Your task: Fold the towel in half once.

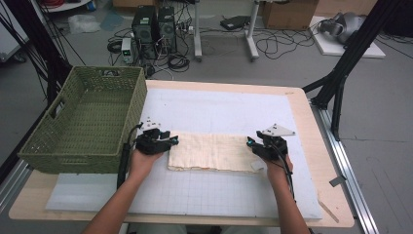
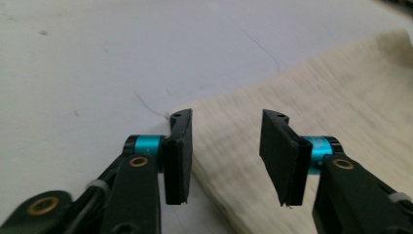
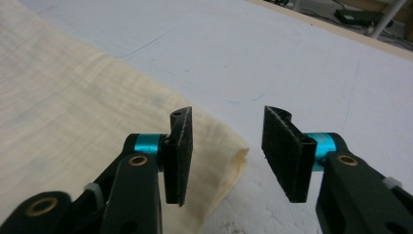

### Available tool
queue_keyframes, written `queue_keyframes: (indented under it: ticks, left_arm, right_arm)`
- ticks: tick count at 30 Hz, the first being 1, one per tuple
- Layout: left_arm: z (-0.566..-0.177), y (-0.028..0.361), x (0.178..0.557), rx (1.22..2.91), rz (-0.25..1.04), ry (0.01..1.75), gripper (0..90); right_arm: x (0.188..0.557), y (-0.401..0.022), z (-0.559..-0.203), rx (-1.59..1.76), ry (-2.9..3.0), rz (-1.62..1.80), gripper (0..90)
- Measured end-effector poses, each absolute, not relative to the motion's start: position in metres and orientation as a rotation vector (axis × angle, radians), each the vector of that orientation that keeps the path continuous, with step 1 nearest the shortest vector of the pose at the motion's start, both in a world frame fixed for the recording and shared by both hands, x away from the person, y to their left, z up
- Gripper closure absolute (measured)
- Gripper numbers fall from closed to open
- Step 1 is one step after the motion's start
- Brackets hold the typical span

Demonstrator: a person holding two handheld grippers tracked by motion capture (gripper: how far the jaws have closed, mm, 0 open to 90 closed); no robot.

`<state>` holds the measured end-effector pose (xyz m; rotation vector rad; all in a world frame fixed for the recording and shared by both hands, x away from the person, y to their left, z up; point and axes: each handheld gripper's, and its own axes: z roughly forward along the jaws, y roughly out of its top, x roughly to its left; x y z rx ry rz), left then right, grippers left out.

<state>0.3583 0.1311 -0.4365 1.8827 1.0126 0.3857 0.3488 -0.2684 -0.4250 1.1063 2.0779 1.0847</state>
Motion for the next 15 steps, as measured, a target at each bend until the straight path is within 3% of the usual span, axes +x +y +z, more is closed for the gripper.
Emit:
queue_keyframes:
  ticks: [5,15]
  left_arm:
    - [-0.441,0.123,0.344,1.958,0.372,0.924,68.9]
    - [-0.444,0.116,0.334,2.085,0.332,0.915,64.7]
  right_arm:
    - [0.33,-0.267,-0.426,0.995,2.175,1.131,68.0]
    - [0.305,-0.268,-0.445,0.988,2.338,1.102,66.7]
